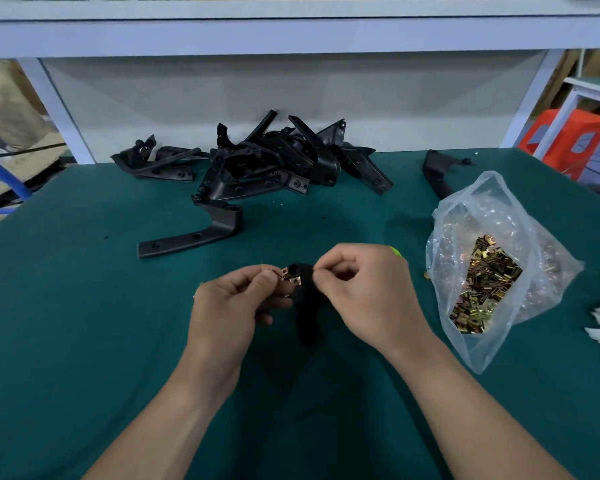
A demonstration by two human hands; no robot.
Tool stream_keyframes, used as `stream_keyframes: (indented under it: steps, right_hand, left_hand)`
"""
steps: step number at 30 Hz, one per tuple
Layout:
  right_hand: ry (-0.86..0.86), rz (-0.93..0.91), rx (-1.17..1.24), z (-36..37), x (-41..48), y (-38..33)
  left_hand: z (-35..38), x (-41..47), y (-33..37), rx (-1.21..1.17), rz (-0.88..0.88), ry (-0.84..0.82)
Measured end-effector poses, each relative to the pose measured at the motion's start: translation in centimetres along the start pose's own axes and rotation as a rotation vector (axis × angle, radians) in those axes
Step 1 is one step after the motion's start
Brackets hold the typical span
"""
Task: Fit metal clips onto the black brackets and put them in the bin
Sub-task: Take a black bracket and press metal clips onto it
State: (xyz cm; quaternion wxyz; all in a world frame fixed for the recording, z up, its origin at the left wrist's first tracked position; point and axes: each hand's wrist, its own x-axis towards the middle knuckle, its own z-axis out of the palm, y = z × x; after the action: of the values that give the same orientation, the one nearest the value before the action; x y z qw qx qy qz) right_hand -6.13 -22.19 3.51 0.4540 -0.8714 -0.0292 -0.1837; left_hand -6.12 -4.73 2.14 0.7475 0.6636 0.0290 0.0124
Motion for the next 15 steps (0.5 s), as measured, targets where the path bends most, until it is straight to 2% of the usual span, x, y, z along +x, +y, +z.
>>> stream_keyframes:
  steps: [1,3,7,11,15]
  right_hand:
    - [0.054,-0.061,-0.178,-0.1,0.0,0.2]
    - [0.055,-0.061,-0.394,-0.4,0.1,0.6]
    - [-0.103,0.025,-0.635,-0.2,-0.1,1.2]
    - [-0.214,0.031,-0.656,0.5,-0.6,1.7]
    - [-0.156,0.037,-0.606,0.5,-0.2,1.8]
  left_hand:
    - [0.0,0.0,0.0,-0.058,-0.049,-0.002]
    - [0.0,0.1,0.1,-0.106,-0.090,-0.021]
    - [-0.5,0.3,-0.1,0.011,-0.039,-0.033]
    - [-0.8,0.3,-0.3,-0.001,-0.006,-0.070]
    - [-0.9,0.4,-0.2,0.005,0.010,-0.060]
